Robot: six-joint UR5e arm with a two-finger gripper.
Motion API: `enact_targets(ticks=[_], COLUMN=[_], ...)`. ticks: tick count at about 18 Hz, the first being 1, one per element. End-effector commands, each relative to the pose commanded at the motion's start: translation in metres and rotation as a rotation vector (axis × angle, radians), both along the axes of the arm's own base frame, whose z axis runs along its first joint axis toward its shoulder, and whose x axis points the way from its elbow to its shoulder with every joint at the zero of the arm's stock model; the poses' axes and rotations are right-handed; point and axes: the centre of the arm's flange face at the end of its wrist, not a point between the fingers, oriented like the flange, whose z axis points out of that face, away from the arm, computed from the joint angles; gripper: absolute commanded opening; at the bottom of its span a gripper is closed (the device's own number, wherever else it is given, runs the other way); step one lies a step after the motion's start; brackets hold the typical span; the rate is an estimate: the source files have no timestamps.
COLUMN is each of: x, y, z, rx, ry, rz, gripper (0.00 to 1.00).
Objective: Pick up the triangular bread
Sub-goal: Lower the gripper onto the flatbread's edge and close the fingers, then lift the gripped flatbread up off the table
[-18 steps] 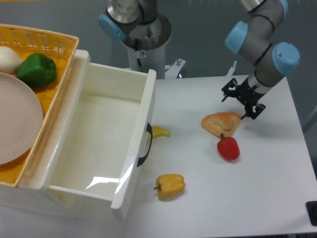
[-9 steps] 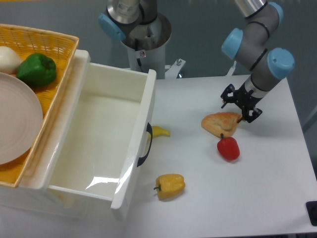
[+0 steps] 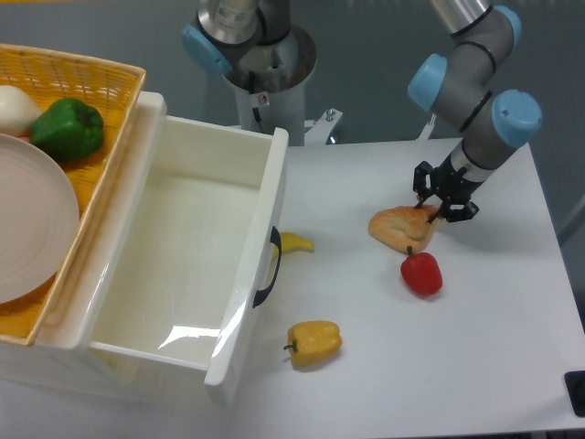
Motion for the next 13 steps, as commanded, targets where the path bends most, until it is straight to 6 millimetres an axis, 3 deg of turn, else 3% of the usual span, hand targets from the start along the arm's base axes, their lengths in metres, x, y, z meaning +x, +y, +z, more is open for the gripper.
enact_targets(ticks=[6, 13], x=[-0.016, -0.041], y=[0.004, 0.001], z=[0.043, 0.117], rx=[-0.005, -0.071], ry=[0.044, 0.034], rz=[-0.002, -0.024], gripper=[0.10, 0.07])
